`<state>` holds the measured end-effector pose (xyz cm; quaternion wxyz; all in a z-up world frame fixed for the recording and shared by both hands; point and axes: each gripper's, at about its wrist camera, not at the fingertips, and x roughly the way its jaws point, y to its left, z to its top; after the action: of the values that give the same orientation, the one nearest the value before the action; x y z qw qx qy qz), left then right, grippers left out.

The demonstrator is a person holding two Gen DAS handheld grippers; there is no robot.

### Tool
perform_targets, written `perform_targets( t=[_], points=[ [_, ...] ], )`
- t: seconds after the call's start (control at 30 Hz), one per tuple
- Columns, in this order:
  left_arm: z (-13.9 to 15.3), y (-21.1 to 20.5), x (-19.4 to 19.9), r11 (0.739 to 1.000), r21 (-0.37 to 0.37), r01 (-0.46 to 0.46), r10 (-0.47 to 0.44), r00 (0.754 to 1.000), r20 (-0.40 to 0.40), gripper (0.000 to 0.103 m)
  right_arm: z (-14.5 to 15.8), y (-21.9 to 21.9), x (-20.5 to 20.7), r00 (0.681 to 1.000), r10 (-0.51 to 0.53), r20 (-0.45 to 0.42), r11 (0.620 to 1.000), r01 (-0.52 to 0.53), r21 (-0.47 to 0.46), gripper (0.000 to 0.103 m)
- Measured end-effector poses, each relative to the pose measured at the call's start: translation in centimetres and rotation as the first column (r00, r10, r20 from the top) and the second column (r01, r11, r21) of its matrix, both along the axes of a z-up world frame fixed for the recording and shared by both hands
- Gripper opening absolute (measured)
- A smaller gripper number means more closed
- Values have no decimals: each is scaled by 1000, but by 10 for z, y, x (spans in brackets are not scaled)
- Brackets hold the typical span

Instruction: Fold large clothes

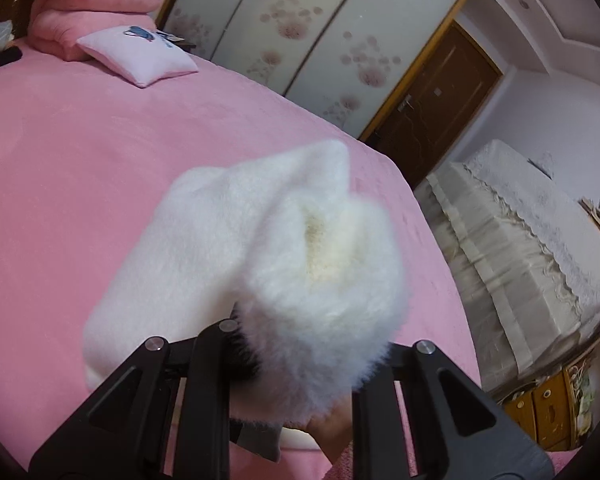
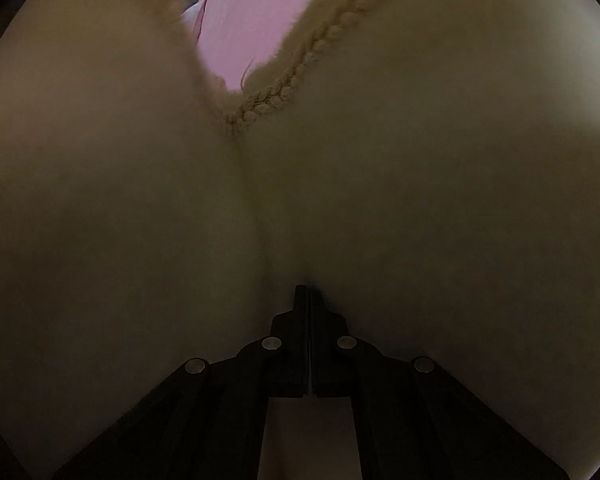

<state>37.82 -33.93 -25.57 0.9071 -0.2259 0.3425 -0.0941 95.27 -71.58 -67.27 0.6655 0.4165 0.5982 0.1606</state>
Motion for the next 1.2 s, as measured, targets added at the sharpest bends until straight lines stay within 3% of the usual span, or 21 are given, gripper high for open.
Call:
perform_targets(
  t=[0.13,0.2,0.3,0.43,0.5,0.6,0.67,0.77,0.87,0.93,0.97,1.0,1.07,1.2],
  points=[
    [10,-62,-14,993,103,52,-57,997,46,13,8,-22,-22,996,-18,-89,998,24,65,0],
    [11,-82,-20,989,136,58,-68,995,67,14,20,-34,-28,991,14,-132,1000,-11,20,0],
    [11,-106,-26,987,158,37,-49,997,67,14,57,-61,-26,996,62,-70,995,-67,-75,0],
    [0,-134,-18,985,172,26,-29,999,15,14,127,-120,-25,992,-60,110,994,69,-82,0],
    [-15,-152,-20,980,195,36,-36,999,-3,14,157,-140,-28,984,-67,165,983,93,-155,0],
    [-42,-187,-21,958,277,68,-64,998,-27,14,183,-161,-40,986,-41,163,955,86,-282,0],
    [-65,-206,-28,934,340,108,-95,994,-57,15,187,-172,-53,990,-50,128,951,86,-297,0],
    [-92,-238,-30,899,388,205,-144,973,-180,16,182,-191,-72,994,-65,93,966,86,-243,0],
    [-95,-253,-39,865,434,251,-190,965,-179,23,171,-185,-96,997,-61,43,978,68,-195,4],
    [-90,-259,-36,858,409,311,-243,947,-211,35,156,-190,-108,999,-47,-23,980,41,-196,15],
    [-87,-257,-40,859,385,338,-267,937,-226,47,149,-187,-116,997,-51,-58,985,40,-170,20],
    [-83,-258,-43,859,355,368,-298,924,-238,55,144,-184,-124,994,-52,-93,989,39,-143,31],
    [-76,-263,-54,850,328,413,-338,904,-262,58,136,-178,-132,989,-55,-138,994,41,-103,37],
    [-60,-264,-79,839,345,421,-333,898,-286,59,124,-142,-162,984,16,-180,997,-30,-76,42]
  ],
)
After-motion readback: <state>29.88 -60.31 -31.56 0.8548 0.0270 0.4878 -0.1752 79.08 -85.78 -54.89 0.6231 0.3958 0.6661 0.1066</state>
